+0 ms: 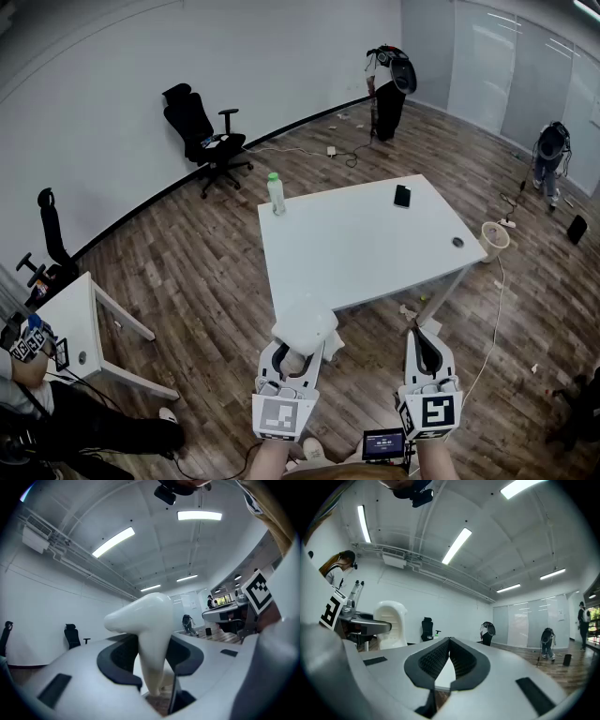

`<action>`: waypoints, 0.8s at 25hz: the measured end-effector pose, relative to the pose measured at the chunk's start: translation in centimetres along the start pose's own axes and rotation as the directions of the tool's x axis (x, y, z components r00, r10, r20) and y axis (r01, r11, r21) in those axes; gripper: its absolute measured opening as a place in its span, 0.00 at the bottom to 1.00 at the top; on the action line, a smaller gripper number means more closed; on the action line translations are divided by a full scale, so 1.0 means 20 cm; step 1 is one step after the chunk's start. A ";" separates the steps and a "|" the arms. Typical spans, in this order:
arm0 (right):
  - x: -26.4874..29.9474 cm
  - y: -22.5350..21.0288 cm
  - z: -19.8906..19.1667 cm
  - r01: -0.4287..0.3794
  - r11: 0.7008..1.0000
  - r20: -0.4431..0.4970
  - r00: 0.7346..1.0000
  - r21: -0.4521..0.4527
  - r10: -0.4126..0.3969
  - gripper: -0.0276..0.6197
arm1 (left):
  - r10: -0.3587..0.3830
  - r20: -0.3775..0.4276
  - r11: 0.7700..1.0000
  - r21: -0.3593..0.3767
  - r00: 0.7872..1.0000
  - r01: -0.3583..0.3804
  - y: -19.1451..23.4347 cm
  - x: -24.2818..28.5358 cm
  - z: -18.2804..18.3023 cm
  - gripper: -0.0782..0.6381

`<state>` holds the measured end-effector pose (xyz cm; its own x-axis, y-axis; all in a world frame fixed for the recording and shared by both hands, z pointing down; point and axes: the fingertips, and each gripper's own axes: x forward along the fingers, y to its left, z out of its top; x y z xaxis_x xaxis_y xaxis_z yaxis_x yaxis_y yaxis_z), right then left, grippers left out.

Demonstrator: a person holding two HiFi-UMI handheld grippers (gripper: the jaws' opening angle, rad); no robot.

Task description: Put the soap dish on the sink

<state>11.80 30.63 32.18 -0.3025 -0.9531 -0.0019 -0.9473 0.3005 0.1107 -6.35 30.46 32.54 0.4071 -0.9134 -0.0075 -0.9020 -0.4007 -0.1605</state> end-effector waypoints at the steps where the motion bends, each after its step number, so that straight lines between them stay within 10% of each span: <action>1: 0.00 0.01 0.00 0.002 1.000 0.000 1.000 0.001 -0.002 0.06 | 0.003 0.007 1.000 -0.009 1.000 -0.002 0.01 0.00 -0.01 0.33; 20: 0.05 0.27 -0.05 0.035 0.999 -0.027 0.999 -0.029 -0.035 0.06 | 0.001 0.004 1.000 -0.010 1.000 -0.001 0.24 -0.06 -0.14 0.33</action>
<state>6.40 31.20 33.82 -0.2659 -0.9638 0.0210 -0.9538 0.2662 0.1390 -11.67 29.48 34.57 0.4066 -0.9136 -0.0113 -0.9038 -0.4004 -0.1510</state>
